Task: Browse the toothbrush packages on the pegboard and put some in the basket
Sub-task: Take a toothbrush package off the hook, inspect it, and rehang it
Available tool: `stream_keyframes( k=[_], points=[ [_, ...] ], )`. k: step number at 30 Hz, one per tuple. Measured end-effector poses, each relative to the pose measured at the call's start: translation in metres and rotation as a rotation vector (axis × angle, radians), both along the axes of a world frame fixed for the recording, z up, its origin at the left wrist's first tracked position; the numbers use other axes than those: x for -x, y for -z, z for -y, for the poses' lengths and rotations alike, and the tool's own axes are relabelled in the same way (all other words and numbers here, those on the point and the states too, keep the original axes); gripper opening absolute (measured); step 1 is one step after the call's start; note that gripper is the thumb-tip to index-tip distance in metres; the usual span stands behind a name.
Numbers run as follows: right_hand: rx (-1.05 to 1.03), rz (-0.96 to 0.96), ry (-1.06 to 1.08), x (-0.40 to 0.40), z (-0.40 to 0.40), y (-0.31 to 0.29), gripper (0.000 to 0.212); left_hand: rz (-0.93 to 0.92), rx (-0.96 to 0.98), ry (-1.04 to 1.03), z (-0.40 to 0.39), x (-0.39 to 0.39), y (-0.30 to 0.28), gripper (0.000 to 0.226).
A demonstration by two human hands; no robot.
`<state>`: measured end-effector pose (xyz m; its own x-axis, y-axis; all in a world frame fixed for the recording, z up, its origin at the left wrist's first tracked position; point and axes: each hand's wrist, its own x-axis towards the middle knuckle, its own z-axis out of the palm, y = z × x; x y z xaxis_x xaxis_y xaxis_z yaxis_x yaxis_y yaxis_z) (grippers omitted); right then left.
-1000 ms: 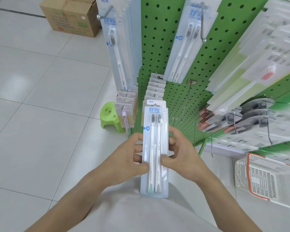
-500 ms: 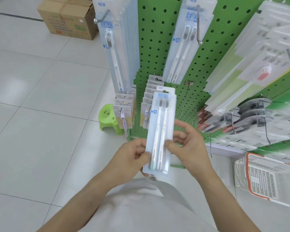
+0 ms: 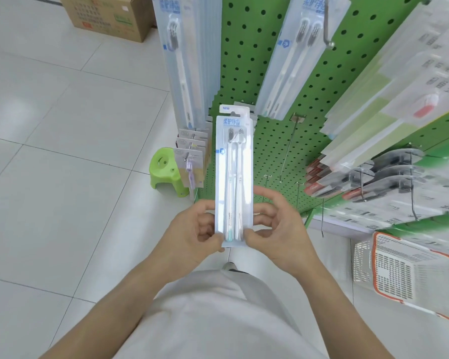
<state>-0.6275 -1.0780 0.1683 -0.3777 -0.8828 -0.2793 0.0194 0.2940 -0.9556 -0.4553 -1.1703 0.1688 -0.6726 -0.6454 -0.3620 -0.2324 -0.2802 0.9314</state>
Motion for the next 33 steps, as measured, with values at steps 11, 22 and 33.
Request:
stream_keyframes(
  k=[11,22,33],
  points=[
    [0.032,0.078,0.004,-0.02,-0.002,0.006,0.094,-0.069,-0.037,-0.019,0.003,-0.007,-0.004,0.049],
    [-0.175,0.228,-0.118,-0.001,-0.007,0.003,0.043,-0.001,-0.058,-0.011,0.003,-0.007,0.003,0.024],
    [-0.041,0.139,-0.083,0.007,0.004,-0.003,0.041,0.114,0.033,0.071,0.006,-0.012,0.005,0.033]
  ],
)
